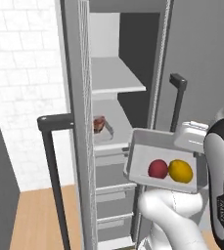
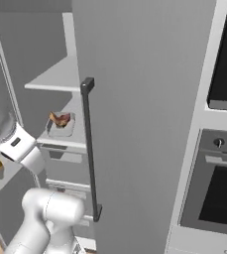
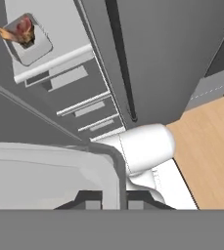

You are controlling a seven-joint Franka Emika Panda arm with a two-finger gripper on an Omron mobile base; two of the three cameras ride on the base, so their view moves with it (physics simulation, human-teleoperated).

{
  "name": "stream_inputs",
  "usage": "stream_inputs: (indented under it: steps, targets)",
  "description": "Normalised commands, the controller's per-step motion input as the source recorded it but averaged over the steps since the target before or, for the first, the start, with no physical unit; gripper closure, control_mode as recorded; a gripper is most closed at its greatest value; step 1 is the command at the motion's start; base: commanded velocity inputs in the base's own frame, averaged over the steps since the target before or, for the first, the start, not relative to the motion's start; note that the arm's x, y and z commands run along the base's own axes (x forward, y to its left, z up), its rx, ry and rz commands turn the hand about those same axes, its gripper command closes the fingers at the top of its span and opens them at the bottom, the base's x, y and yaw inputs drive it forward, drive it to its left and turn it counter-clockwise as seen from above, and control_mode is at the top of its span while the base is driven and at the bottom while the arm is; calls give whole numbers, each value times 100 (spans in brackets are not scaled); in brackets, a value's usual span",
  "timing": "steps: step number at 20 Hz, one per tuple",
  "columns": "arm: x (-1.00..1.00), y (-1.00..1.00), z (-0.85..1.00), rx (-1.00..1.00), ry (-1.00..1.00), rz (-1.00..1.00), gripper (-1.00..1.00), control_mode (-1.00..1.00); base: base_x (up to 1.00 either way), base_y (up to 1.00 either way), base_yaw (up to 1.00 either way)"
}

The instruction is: Take the meat container that has the steak and place it on the second highest rack of the freezer. Then take the vegetable container that has the tomato and lemon and place it on the highest rack of the freezer.

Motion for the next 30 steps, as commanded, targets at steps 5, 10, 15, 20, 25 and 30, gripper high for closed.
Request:
stream_inputs:
  steps: [5,10,15,20,25,30]
  targets:
    - [0,0,0,0,0,0,100,100,62,47,-12]
    - [0,2,5,2,2,-4,100,-100,15,29,-6]
    - [-11,-17,22,21,6,-41,100,-100,0,0,0]
    - [8,-2,2,15,14,-68,100,-100,0,0,0]
    - [20,0,5,12,12,-68,100,-100,0,0,0]
    - [72,0,9,14,6,-48,100,-100,0,0,0]
